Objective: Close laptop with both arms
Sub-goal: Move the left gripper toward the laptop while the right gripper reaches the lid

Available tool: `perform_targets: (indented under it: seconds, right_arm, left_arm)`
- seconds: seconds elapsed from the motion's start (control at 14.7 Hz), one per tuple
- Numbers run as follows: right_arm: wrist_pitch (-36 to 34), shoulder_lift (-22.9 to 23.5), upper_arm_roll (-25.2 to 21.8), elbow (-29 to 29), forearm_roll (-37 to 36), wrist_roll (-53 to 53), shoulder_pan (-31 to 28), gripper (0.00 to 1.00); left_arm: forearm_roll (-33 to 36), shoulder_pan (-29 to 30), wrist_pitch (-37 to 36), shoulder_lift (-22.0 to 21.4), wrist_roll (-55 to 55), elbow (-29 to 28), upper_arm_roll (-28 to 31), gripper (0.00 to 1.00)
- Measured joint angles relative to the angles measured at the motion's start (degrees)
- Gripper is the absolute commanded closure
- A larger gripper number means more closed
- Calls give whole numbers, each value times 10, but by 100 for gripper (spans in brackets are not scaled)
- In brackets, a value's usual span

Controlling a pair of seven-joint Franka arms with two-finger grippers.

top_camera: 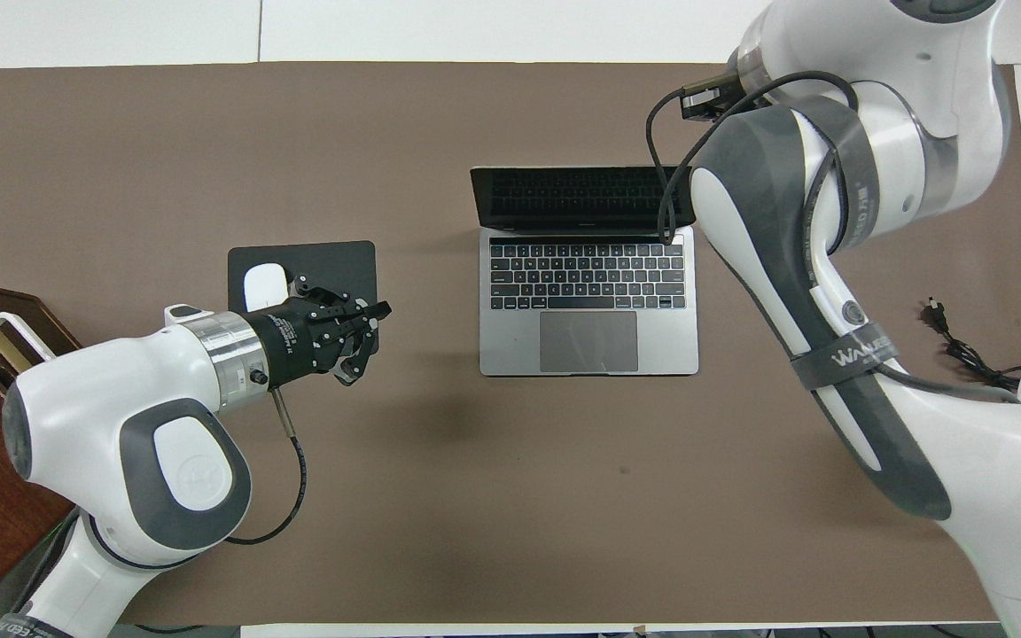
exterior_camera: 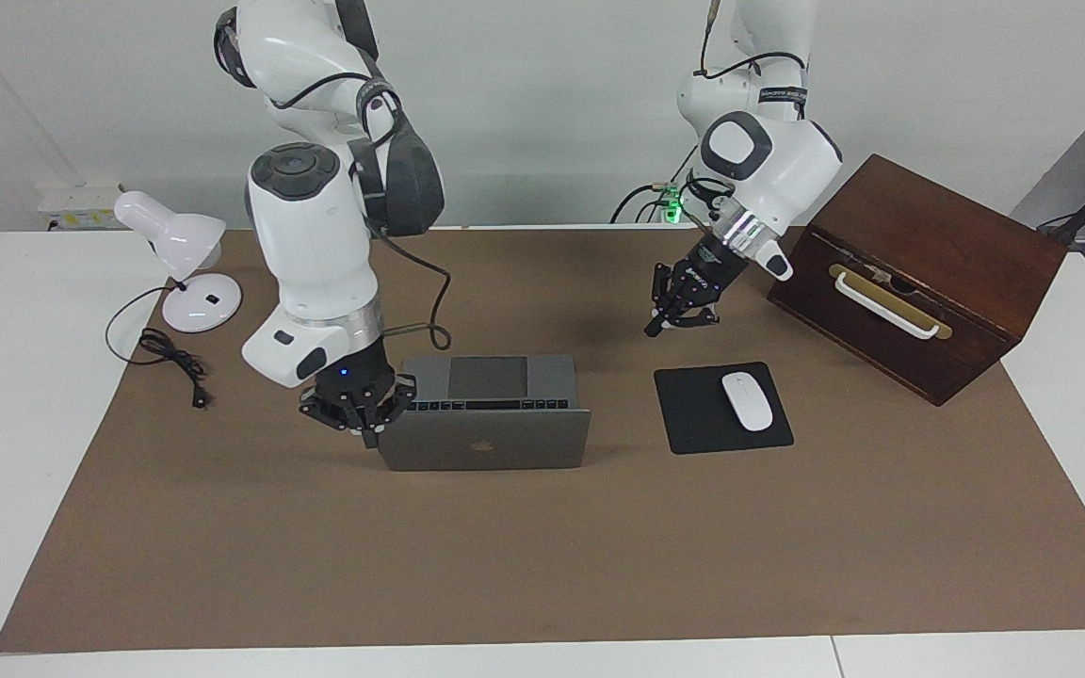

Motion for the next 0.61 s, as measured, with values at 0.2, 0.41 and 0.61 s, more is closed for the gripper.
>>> perform_targets:
  seconds: [0.2,0.41,0.61]
  right_arm:
    - [0,8,4,0,0,52,9,100]
    - [1,26,6,8,0,113,18,100]
    - [1,43,5,26,-1,149,36,100]
  left_arm:
    - [-20,-55,74,19,-28,-8,-1,100]
    - [-57,-88,137,47,-31,-10,-2,100]
    - [-84,-97,168,62,-31,-10,-1,100]
